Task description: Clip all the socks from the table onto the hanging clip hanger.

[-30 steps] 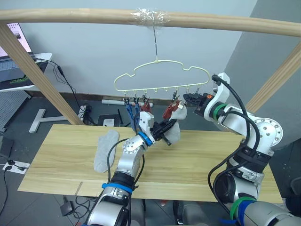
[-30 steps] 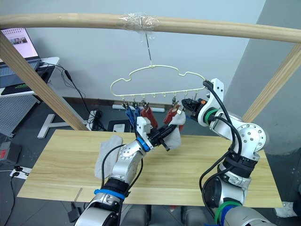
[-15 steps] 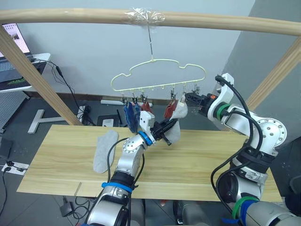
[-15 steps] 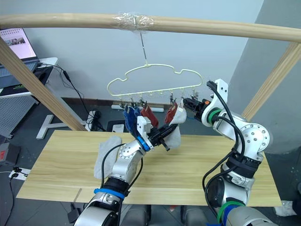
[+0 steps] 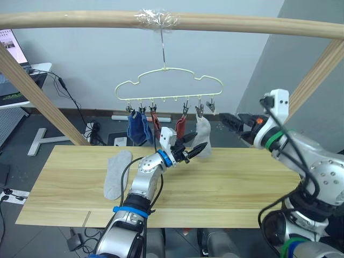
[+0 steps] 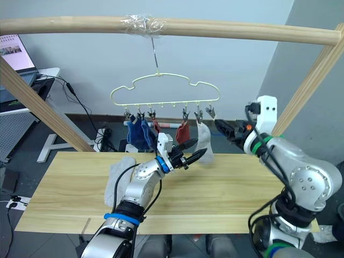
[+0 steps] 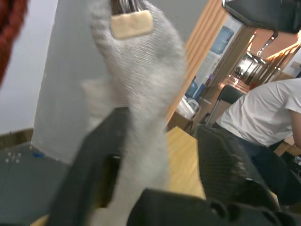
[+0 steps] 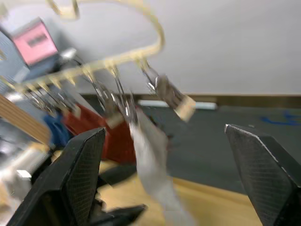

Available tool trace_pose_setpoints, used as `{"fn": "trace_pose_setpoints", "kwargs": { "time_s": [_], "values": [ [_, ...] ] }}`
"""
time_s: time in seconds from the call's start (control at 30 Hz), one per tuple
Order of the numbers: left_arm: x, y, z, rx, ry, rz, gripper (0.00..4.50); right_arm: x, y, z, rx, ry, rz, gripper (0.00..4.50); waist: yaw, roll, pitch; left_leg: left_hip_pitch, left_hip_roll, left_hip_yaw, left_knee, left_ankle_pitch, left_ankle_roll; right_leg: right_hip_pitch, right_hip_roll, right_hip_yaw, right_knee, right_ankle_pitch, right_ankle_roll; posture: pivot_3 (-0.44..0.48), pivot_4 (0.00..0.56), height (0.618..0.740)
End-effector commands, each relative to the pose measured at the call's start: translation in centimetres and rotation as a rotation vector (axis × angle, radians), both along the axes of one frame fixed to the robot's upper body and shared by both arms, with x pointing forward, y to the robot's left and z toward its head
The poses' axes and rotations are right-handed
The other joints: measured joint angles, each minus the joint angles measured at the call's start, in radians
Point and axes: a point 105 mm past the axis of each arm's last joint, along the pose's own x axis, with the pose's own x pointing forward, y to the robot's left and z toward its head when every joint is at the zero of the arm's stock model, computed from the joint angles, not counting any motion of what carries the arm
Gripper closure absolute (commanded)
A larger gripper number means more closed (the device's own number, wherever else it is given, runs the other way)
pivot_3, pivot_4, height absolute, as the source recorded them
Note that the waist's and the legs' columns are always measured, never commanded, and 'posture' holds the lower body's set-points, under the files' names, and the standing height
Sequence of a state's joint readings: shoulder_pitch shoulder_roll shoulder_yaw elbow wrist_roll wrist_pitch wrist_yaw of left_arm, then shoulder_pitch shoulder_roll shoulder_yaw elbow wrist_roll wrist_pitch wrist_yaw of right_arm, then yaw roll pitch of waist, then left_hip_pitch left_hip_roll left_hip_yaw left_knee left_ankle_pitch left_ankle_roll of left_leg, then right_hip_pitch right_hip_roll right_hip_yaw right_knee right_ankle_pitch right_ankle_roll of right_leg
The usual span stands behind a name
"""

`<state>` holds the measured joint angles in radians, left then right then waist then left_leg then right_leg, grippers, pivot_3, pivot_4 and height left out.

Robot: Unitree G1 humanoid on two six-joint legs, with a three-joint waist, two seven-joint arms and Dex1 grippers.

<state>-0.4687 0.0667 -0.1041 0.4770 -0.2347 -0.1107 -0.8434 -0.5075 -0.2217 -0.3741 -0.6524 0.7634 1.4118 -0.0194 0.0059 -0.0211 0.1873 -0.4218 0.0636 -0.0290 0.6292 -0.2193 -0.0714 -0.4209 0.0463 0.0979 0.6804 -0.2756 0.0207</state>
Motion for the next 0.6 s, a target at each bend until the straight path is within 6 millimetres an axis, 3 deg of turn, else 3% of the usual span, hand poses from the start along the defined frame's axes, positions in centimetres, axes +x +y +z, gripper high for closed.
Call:
{"fn": "trace_pose_setpoints", "kwargs": {
  "time_s": [0.03,0.17,0.3,0.6],
  "values": [
    [-0.5,1.3,0.6,0.034,0.029,-0.019,1.48,-0.1,0.3,-0.3,-0.222,-0.184,-0.084,0.27,-0.008,0.0,0.0,0.0,0.0,0.0,0.0,0.0,0.0,0.0,0.0,0.0,0.0,0.0,0.0,0.106,0.141,0.74],
    [-0.5,3.2,0.7,0.163,-0.033,0.071,1.48,0.8,0.6,-0.1,-0.177,-0.278,-0.202,0.27,-0.021,0.0,0.0,0.001,0.001,0.001,0.0,0.0,0.0,0.0,0.0,0.001,0.001,0.0,0.0,0.112,0.134,0.74],
    [-1.4,5.1,1.7,0.217,-0.108,0.111,1.44,1.8,2.0,0.4,-0.171,-0.339,-0.266,1.5,-0.024,0.0,-0.001,0.003,0.001,0.001,0.0,0.0,0.0,0.001,0.0,0.001,0.002,0.001,0.001,0.122,0.129,0.74],
    [-0.9,6.8,4.8,0.149,-0.127,0.147,1.44,2.8,4.7,0.2,-0.112,-0.368,-0.251,1.5,-0.004,-0.001,-0.002,0.003,0.001,0.001,0.0,0.001,0.0,0.001,0.0,0.001,0.001,0.001,0.001,0.139,0.124,0.74]
  ]
}}
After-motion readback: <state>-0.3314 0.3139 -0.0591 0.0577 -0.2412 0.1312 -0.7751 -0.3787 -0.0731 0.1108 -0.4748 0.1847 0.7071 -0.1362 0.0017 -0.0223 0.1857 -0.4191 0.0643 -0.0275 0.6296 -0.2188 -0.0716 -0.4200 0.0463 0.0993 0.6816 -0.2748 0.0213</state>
